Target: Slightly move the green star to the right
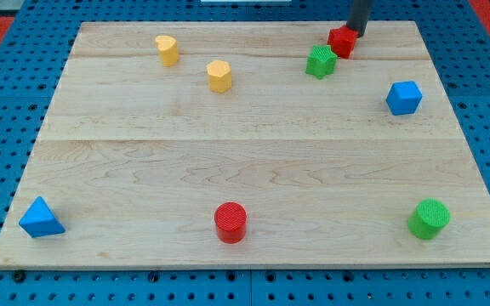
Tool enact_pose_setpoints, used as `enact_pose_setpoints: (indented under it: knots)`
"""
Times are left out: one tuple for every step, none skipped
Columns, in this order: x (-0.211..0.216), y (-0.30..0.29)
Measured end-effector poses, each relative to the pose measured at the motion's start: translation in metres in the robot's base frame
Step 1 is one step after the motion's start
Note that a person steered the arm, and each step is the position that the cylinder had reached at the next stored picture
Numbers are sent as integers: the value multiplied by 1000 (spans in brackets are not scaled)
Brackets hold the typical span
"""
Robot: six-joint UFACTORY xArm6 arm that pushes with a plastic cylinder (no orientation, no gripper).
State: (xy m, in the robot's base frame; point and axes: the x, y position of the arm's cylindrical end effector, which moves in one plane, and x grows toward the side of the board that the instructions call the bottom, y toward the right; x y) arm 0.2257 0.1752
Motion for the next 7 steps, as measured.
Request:
enact_pose_setpoints:
  knots:
    - [2, 8]
    - [27, 36]
    - [68, 19]
    - [77, -16]
    - [68, -19]
    - [62, -28]
    - [62, -50]
